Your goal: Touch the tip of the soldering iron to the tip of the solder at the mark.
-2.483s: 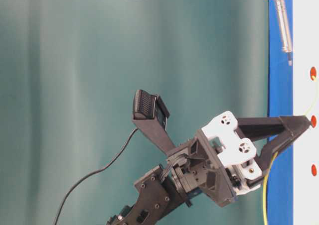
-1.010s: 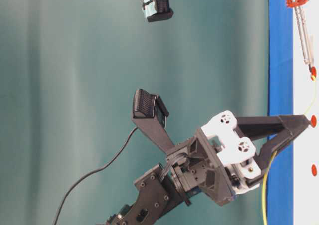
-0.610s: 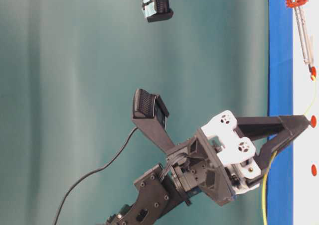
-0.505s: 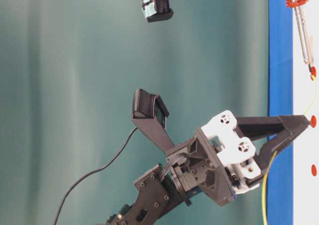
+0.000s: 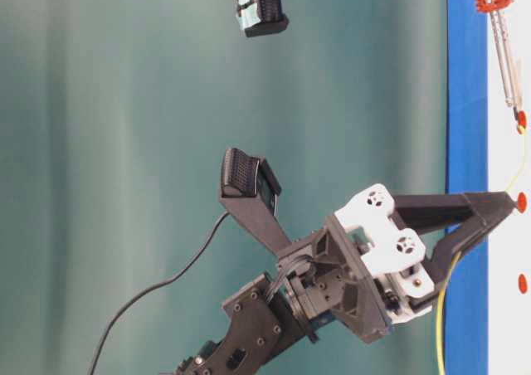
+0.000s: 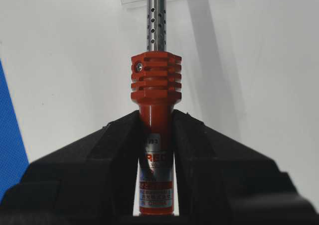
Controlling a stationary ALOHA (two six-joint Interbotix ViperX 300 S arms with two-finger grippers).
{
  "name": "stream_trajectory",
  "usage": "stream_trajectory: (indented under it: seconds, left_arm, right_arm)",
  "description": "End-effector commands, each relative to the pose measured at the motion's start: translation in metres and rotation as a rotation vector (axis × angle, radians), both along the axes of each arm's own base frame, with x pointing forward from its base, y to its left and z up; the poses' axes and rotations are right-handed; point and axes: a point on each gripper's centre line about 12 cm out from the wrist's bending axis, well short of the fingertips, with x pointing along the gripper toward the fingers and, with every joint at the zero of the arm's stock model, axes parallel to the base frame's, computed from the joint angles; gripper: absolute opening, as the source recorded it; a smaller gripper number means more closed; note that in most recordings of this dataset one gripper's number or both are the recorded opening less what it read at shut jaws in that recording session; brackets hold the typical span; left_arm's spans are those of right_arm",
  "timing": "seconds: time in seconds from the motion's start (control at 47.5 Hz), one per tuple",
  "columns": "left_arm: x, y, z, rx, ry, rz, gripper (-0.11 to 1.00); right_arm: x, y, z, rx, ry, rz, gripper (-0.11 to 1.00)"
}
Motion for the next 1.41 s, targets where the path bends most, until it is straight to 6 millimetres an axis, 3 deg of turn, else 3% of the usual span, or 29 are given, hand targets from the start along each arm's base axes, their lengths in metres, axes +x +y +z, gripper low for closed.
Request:
stream_trajectory:
  seconds: [0.0, 0.526, 0.694, 1.031, 1.389]
  left_arm:
    - [0.005, 0.001, 0.013, 0.007, -0.036, -0.003, 0.02]
    - [0.004, 0.001, 0.013, 0.005, -0.038, 0.001, 0.02]
    - [-0.001, 0.0, 0.024, 0.007, -0.059, 0.0, 0.02]
    - [-0.044, -0.005, 0.059, 0.011, -0.138, -0.001, 0.02]
    - [-0.078, -0.007, 0.059, 0.009, -0.196, 0.007, 0.02]
  right_arm:
    - [0.007, -0.002, 0.01, -0.008, -0.034, -0.001, 0.07]
    - [0.007, -0.002, 0.01, -0.009, -0.036, -0.001, 0.07]
    - [0.007, -0.002, 0.01, -0.009, -0.036, -0.001, 0.07]
    - [0.007, -0.002, 0.01, -0.009, -0.037, 0.0, 0.07]
    - [0.008, -0.002, 0.012, -0.012, -0.052, 0.0, 0.07]
